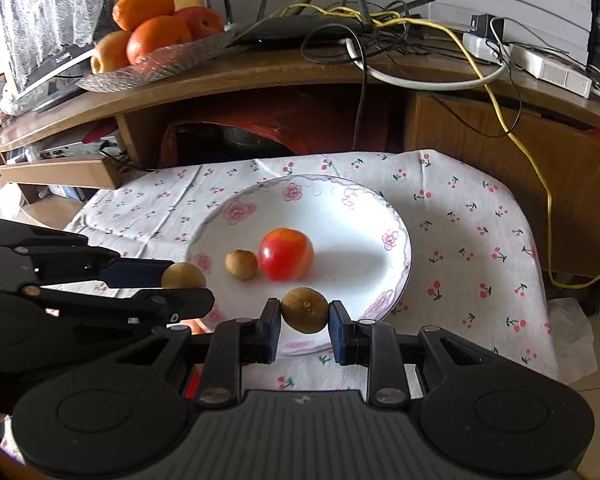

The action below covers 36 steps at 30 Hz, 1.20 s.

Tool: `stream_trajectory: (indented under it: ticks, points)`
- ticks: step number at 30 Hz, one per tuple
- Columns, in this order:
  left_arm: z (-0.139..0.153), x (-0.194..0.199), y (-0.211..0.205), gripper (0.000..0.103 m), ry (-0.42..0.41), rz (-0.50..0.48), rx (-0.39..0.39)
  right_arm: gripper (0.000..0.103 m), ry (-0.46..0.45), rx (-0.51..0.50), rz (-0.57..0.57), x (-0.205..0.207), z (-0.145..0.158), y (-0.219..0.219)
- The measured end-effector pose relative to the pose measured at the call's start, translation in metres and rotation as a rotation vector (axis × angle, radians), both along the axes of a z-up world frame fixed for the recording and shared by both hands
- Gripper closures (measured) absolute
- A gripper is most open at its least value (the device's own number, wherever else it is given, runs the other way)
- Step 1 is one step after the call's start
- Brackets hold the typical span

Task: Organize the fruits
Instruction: 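Release both brown fruits into the white bowl with both tools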

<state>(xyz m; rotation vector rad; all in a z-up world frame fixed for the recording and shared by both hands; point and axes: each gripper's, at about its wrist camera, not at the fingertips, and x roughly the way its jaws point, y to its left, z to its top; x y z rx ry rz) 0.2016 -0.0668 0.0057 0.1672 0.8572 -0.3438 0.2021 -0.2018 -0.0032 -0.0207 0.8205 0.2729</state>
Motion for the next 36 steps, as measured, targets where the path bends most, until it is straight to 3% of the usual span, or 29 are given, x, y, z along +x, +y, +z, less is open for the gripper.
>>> stream_trajectory:
  ticks: [12, 26, 36]
  points:
    - [-0.013, 0.012, -0.002, 0.066, 0.008, 0.01, 0.014, 0.075, 0.011, -0.006, 0.009, 0.017, -0.014, 0.001]
    - [-0.009, 0.014, 0.003, 0.05, -0.01, 0.037, 0.017, 0.074, -0.008, 0.001, 0.003, 0.02, -0.009, -0.001]
    - [0.003, 0.005, 0.007, 0.045, -0.037, 0.042, 0.012, 0.074, -0.032, 0.006, 0.0, 0.008, 0.004, 0.002]
